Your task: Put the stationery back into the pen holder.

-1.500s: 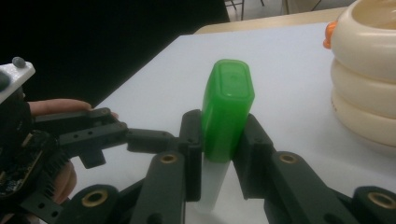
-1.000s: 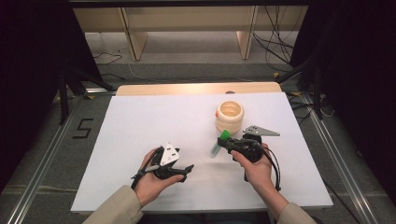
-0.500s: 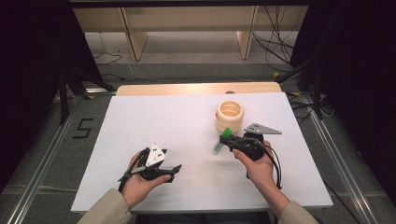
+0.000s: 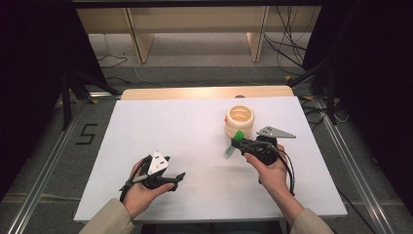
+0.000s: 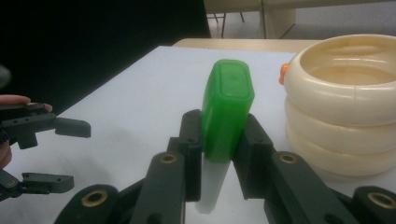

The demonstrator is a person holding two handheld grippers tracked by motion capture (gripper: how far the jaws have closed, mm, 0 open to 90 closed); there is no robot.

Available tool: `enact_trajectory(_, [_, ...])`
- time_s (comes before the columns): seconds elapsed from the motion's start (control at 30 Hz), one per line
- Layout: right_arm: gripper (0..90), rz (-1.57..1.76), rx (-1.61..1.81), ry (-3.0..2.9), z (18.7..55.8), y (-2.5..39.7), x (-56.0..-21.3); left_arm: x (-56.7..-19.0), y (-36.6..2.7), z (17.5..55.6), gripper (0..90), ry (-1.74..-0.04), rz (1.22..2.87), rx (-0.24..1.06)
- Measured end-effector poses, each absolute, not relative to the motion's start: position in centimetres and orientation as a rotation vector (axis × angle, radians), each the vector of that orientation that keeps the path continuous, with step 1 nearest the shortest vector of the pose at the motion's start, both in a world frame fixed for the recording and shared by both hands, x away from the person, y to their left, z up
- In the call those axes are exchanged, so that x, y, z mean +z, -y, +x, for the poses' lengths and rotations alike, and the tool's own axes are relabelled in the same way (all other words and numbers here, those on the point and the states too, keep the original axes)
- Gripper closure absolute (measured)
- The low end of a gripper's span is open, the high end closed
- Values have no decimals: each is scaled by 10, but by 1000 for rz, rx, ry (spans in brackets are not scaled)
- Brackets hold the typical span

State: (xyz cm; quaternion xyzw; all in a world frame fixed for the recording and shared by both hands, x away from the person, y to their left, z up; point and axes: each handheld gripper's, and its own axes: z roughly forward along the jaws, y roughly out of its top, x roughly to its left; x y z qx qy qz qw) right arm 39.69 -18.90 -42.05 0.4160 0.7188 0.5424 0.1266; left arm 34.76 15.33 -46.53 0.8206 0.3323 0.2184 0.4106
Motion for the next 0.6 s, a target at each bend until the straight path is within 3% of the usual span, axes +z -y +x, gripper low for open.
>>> enact_trajectory(0.6, [748, 1206, 1576, -2038, 403, 196, -410, -469, -154, 347, 224, -850, 2072, 549])
